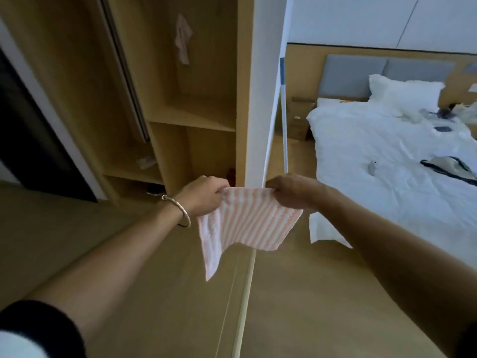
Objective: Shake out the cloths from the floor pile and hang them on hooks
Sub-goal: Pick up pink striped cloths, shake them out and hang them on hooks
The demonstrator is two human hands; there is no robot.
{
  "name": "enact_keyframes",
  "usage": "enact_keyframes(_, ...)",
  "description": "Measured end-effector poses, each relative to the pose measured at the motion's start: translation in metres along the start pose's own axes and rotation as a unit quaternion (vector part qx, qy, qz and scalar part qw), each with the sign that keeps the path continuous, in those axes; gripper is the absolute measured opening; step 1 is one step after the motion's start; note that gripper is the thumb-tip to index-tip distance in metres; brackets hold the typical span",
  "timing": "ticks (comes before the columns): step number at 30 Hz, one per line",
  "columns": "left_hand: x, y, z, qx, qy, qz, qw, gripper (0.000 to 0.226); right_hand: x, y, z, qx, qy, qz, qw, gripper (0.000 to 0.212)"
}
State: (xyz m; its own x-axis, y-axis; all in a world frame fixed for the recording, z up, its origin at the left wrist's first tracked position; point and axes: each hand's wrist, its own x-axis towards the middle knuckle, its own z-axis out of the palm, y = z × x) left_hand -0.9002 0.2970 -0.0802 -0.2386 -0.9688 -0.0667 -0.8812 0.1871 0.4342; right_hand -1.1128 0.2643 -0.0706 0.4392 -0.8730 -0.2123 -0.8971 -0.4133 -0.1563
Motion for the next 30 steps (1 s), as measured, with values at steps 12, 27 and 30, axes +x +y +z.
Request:
enact_keyframes(12, -0.003, -0.099, -0.103, 0.058, 0.135, -0.113, 0.983, 0.03, 0.149, -0.108, -0.042, -0.013, 0.076, -0.116, 0.99, 0.031)
enact_keyframes(27, 0.198, -0.154, -0.222, 0.166, 0.17, -0.124, 0.963, 0.034, 0.355, -0.063, -0.172, 0.081, 0.069, -0.194, 0.975, 0.05)
enact_keyframes(30, 0.236, -0.169, -0.228, 0.13, 0.172, -0.109, 0.97, 0.035, 0.388, -0.049, -0.177, 0.089, 0.054, -0.202, 0.974, 0.046)
